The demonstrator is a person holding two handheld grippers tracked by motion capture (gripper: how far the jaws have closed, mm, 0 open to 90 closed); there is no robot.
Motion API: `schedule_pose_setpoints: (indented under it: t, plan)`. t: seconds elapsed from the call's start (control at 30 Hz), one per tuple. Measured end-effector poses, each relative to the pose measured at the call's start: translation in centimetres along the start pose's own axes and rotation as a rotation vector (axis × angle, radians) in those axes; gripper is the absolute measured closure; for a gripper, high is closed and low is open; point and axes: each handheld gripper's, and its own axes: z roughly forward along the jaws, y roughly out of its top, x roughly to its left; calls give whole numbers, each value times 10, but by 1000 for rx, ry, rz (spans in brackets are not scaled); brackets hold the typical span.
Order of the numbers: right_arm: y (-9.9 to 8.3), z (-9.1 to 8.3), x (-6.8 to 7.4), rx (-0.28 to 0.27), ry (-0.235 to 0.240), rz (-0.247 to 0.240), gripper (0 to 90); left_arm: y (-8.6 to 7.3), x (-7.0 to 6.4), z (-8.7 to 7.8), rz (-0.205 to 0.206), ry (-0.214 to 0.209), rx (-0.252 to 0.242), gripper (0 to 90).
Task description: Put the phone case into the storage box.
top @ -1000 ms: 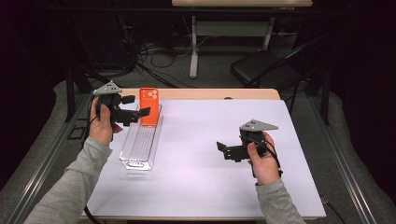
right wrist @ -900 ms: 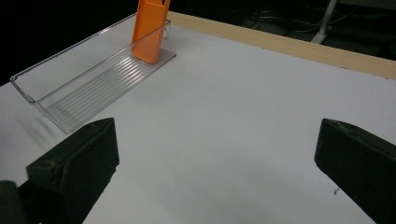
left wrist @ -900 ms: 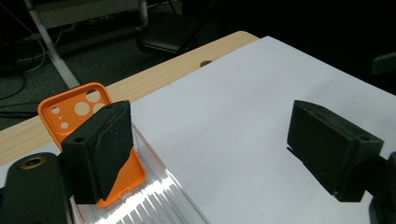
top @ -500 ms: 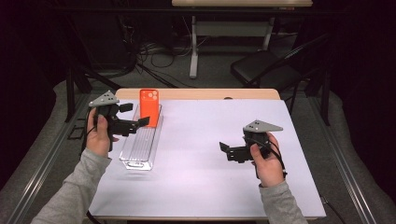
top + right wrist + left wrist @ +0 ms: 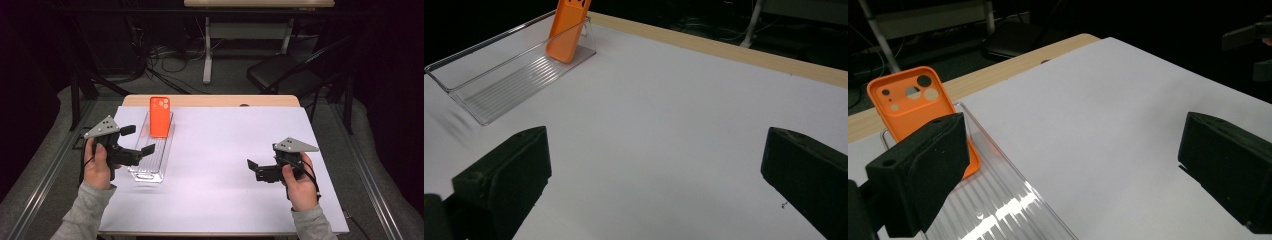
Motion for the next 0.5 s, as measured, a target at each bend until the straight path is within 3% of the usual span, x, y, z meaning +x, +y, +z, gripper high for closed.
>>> schedule_pose_setpoints:
  t: [0.2,0.5]
  plan:
    - [-13,-9,-7,0,-30,10,0,-21,-1,-7,-2,23,-7,6]
    - [-33,-18,-13,-4,-66,15,0,-42,-1,-14,-11,11,-46,6]
